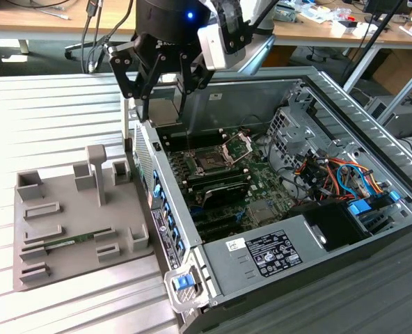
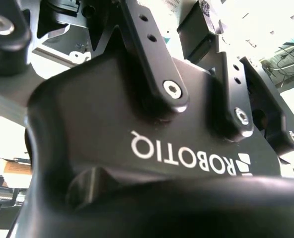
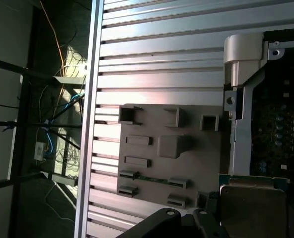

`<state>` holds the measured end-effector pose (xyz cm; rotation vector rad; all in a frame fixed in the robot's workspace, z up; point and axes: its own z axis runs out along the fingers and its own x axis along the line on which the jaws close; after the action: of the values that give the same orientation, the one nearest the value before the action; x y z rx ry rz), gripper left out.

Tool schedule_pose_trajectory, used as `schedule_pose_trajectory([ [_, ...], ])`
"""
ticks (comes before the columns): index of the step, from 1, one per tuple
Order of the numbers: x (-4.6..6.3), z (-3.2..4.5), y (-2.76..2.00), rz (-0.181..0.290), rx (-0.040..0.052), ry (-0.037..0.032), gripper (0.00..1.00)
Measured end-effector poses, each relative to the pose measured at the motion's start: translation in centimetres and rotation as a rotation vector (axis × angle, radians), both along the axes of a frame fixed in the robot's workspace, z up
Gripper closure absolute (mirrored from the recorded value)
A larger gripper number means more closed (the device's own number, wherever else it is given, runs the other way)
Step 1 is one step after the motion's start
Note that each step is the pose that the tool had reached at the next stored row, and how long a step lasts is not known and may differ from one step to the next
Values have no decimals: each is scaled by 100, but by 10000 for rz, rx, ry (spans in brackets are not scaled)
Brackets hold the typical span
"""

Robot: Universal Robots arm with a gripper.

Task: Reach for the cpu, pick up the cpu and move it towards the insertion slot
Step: 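Pick up the cpu and move it towards the insertion slot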

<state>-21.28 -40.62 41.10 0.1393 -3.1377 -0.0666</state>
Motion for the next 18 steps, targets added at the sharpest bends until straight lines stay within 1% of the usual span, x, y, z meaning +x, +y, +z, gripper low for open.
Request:
schedule_pose_trajectory([
  [18, 148, 0, 0, 0, 0, 0, 45],
])
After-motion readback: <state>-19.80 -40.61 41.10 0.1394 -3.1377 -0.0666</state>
